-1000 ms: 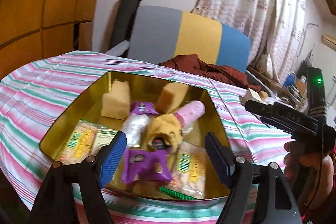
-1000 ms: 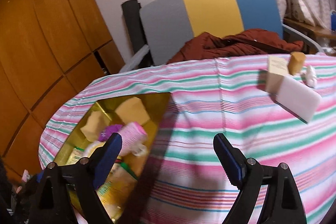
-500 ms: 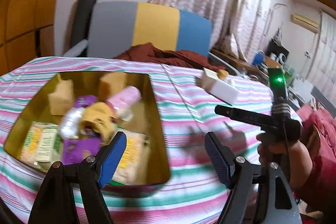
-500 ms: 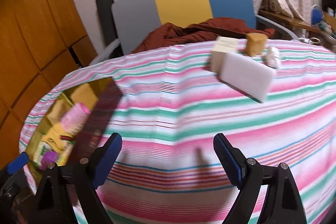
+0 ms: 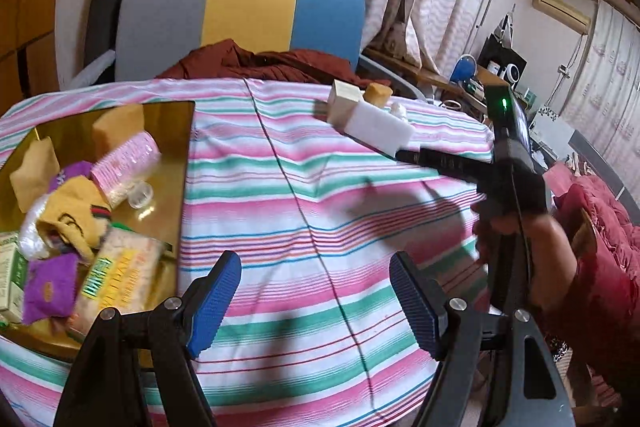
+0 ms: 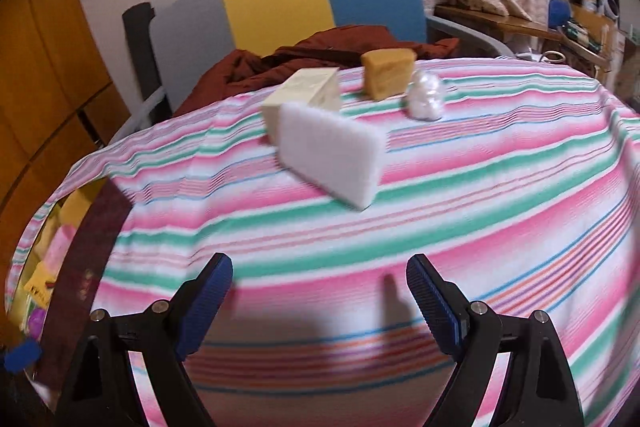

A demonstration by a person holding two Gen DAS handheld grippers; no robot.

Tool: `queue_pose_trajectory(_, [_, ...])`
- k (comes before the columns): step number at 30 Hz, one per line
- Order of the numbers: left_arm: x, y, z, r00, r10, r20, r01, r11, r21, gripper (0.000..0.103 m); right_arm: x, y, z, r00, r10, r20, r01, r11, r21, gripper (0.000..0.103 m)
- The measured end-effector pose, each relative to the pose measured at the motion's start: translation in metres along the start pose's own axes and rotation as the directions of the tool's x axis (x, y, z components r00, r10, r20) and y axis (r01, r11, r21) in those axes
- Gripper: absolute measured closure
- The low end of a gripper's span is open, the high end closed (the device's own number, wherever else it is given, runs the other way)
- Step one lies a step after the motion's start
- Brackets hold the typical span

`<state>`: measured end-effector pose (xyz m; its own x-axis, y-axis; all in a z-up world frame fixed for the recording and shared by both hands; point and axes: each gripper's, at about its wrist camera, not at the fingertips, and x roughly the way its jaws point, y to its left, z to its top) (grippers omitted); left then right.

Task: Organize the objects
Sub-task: 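Move both tools back toward the white sponge and wrapped bundle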

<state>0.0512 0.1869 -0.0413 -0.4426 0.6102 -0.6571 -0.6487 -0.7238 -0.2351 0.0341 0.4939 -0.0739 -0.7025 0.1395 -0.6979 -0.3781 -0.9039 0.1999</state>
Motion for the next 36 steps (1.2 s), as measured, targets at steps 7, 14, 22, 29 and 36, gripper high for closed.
queue_pose_trajectory(7, [0.004, -0.01, -0.007, 1.0, 0.005, -0.025, -0.005, 1.0, 0.007, 0.025, 0.015, -0.024, 0.044, 0.999, -0.004, 0.045, 0.003, 1.0, 0.025, 0.011])
queue_pose_trajectory(14, [0.003, -0.015, -0.009, 1.0, 0.026, -0.019, -0.025, 0.999, 0.025, 0.025, 0.044, -0.015, 0.058, 0.999, 0.042, 0.01, -0.042, 0.999, 0.01, 0.011])
queue_pose_trajectory(22, [0.01, -0.017, -0.01, 0.999, 0.024, -0.032, -0.023, 1.0, 0.018, 0.025, 0.021, 0.016, 0.021, 0.967, 0.254, -0.009, -0.255, 0.965, -0.06, 0.009])
queue_pose_trajectory(29, [0.018, -0.022, -0.004, 0.999, 0.002, -0.051, -0.001, 1.0, 0.008, 0.025, 0.001, -0.011, 0.019, 0.988, 0.121, 0.101, -0.119, 0.993, -0.029, 0.009])
queue_pose_trajectory(36, [0.048, -0.037, 0.028, 0.996, -0.054, -0.068, 0.053, 0.998, -0.019, 0.025, 0.009, -0.067, 0.03, 0.989, -0.113, 0.093, 0.104, 0.99, 0.092, 0.009])
